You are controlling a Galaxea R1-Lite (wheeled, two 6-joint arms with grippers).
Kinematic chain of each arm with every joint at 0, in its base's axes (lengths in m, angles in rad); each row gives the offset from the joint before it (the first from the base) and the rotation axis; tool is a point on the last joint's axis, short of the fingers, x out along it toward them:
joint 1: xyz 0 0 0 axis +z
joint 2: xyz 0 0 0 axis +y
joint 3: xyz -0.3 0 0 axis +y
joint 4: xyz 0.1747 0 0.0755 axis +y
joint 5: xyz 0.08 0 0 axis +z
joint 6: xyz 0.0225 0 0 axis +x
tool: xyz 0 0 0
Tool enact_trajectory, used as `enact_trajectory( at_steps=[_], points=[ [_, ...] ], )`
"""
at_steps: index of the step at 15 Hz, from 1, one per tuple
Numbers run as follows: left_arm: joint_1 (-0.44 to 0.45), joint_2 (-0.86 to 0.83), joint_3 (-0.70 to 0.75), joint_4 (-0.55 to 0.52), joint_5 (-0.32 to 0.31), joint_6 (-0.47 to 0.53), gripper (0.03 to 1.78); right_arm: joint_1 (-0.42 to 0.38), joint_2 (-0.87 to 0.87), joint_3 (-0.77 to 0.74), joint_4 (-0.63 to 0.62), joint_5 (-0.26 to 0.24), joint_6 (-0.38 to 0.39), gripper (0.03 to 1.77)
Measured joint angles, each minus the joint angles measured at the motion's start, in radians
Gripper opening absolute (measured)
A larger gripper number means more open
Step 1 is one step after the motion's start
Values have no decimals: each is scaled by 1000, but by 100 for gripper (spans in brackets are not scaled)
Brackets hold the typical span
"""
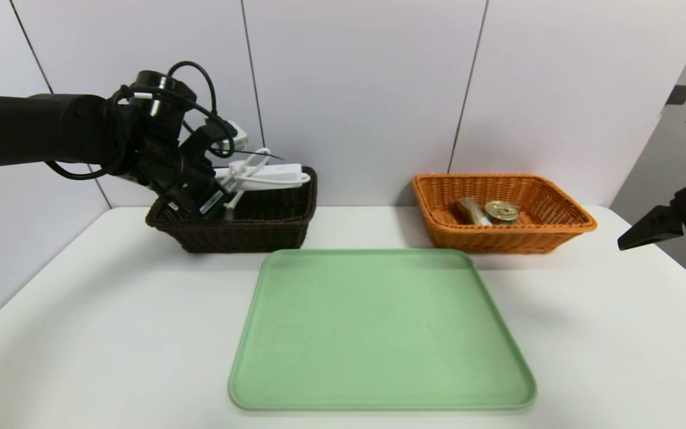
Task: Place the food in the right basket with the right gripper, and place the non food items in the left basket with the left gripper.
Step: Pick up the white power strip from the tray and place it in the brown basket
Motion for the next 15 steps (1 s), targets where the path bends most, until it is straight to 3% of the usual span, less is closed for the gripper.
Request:
enact_trajectory(
  at_steps=[10, 11, 15],
  points=[
    [0, 84, 0, -94, 9, 4, 10, -13, 9, -3, -13, 0, -10, 171],
    [0, 91, 0, -111, 19, 3, 18, -13, 10, -3, -16, 0, -9, 171],
    [5, 110, -1, -135, 27, 4, 80, -12, 11, -2, -16, 0, -10, 171]
  ],
)
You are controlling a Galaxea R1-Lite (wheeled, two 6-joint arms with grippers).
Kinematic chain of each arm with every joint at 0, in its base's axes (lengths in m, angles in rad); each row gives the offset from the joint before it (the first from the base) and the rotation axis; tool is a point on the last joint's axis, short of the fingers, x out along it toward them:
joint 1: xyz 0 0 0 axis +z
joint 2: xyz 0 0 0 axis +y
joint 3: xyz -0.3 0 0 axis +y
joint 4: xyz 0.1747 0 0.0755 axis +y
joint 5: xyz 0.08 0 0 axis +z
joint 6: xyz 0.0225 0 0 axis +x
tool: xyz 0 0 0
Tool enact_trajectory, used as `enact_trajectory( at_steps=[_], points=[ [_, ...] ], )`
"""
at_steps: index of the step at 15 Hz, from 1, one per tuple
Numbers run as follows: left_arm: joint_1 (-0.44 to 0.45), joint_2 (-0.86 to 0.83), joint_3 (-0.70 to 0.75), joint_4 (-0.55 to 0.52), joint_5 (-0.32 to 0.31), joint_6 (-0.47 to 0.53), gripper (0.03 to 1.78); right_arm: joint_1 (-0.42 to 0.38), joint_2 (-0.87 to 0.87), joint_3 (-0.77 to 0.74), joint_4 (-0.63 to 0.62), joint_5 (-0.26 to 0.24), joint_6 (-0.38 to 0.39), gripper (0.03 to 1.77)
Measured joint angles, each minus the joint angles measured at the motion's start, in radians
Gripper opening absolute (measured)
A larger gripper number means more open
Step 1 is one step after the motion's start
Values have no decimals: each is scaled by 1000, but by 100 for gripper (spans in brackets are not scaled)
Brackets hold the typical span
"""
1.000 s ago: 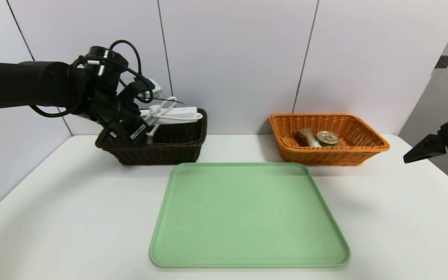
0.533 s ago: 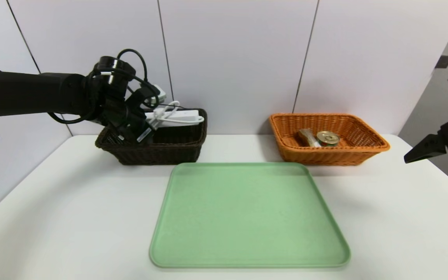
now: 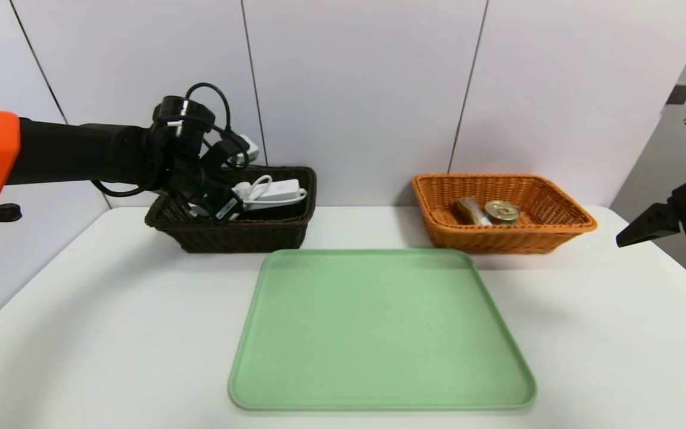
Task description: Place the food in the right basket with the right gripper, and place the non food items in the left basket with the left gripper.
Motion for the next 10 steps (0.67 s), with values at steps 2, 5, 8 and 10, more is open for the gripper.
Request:
enact_trajectory(
  at_steps=[2, 5, 8, 10],
  points=[
    [5, 2, 0, 0, 0, 0, 100, 1, 0, 0, 0, 0, 0, 171],
    [6, -23, -16, -5, -2, -8, 123, 4, -2, 0, 0, -4, 0, 171],
    [1, -127, -33, -1, -6, -66, 138, 5, -5, -3, -3, -8, 1, 171],
    [-23, -234, -34, 37, 13, -193, 145, 5, -8, -5, -35, -9, -3, 171]
  ],
)
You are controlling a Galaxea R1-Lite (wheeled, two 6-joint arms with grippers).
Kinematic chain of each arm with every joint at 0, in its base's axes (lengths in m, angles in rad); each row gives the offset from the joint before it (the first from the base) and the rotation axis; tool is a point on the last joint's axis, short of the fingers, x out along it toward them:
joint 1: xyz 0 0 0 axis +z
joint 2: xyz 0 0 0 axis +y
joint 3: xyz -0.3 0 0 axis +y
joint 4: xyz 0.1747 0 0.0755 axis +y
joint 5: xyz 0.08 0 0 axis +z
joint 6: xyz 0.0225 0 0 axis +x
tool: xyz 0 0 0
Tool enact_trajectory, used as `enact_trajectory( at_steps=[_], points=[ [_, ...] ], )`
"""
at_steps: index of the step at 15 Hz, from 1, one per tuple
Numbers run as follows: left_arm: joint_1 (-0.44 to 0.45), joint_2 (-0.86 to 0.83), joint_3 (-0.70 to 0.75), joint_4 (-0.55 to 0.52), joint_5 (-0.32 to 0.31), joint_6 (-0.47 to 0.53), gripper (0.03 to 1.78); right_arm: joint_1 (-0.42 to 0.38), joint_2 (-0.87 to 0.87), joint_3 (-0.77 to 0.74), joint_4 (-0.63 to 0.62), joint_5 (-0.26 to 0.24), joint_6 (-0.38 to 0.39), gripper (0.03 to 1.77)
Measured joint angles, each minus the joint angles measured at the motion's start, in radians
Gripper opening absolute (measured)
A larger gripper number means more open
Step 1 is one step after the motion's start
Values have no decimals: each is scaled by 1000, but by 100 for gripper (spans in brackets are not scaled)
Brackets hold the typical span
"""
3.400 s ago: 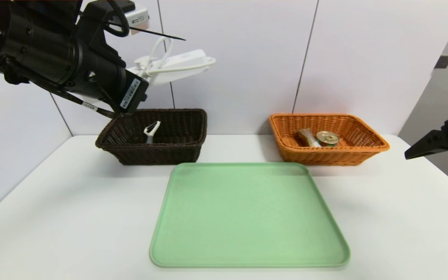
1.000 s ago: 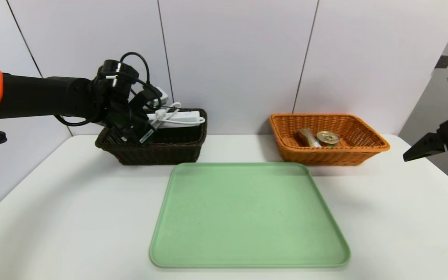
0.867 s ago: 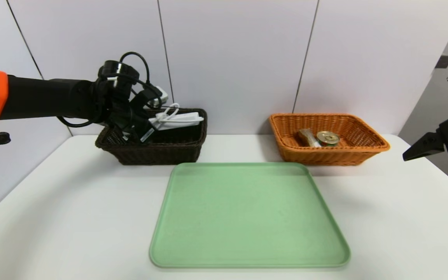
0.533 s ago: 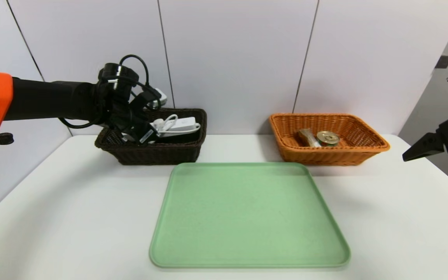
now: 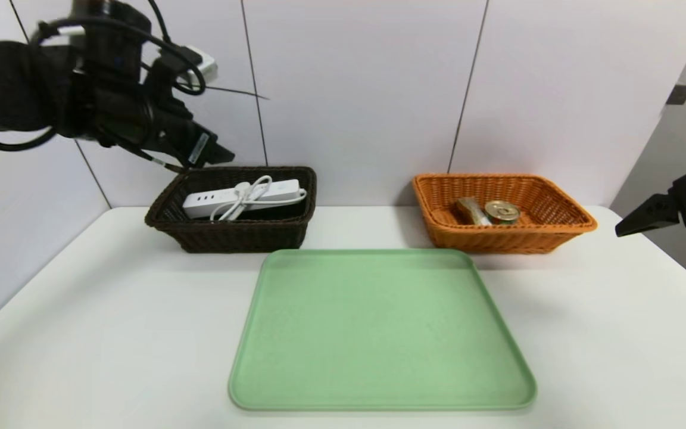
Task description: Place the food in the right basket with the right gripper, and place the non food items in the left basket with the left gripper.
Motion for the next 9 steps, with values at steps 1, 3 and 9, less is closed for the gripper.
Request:
enact_trajectory(
  at_steps=[1, 3, 9],
  points=[
    [-21, -54, 2, 48, 29, -85, 148, 0, -2, 0, -25, 0, -9, 171],
    [-81, -164, 15, 157, 73, -309, 153, 1, -13, -2, -112, 6, -57, 171],
    [-155, -415, 188, 292, 326, -622, 163, 29, -59, 13, -491, 42, -310, 171]
  ],
)
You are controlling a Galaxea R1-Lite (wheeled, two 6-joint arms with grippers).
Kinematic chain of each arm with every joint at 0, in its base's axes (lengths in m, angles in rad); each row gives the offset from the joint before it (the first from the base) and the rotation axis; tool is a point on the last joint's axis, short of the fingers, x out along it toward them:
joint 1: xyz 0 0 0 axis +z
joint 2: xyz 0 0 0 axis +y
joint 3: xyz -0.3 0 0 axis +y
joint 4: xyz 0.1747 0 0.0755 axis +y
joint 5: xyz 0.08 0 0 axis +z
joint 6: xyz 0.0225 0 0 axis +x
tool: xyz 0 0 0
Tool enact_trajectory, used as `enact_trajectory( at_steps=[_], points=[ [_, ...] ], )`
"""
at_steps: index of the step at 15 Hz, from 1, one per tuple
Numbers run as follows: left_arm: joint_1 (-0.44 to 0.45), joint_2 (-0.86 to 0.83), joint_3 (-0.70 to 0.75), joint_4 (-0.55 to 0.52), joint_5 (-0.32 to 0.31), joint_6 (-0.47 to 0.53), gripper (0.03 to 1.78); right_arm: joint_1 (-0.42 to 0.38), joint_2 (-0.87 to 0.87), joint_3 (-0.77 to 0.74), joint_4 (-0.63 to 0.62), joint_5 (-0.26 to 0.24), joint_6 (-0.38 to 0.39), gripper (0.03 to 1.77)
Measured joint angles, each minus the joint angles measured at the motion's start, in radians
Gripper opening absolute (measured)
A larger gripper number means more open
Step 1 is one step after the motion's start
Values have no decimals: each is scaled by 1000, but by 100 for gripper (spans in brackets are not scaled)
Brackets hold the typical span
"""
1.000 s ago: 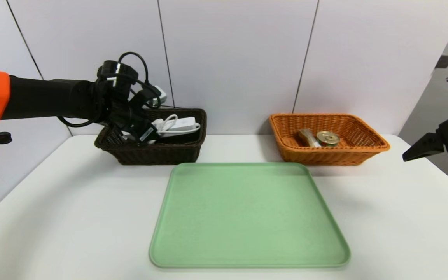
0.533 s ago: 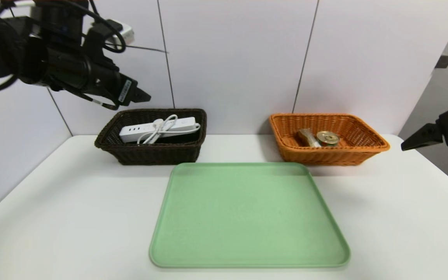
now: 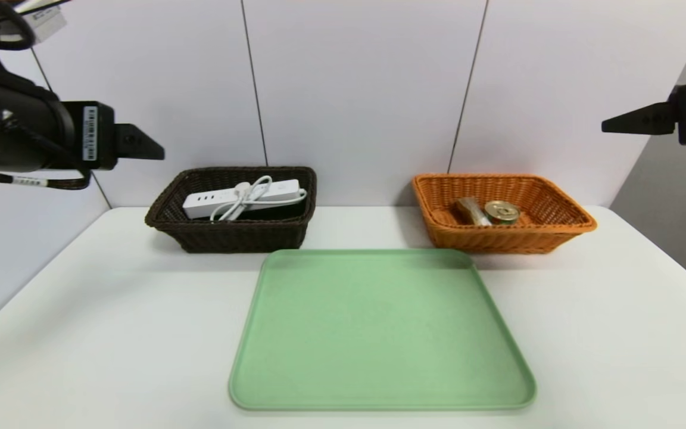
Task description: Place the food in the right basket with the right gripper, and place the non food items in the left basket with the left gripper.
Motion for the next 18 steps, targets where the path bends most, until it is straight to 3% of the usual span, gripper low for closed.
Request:
enact_trajectory(
  at_steps=[2, 4, 7, 13, 15, 18],
  points=[
    [2, -79, 48, 21, 124, 9, 164, 7, -48, 46, -9, -22, -6, 171],
    [67, -170, 84, 27, 158, 11, 166, 11, -126, 120, -14, -66, -4, 171],
    [175, -353, 180, 29, 167, 14, 167, -1, -302, 287, -27, -100, 5, 171],
    [237, -875, 639, 23, 167, 56, 169, -78, -755, 775, -224, -99, 37, 171],
    [254, -1017, 767, 24, 167, 30, 169, -93, -909, 887, -266, -77, 60, 171],
    [269, -1105, 846, 20, 166, -44, 169, -102, -1087, 1021, -284, -22, 92, 171]
  ],
)
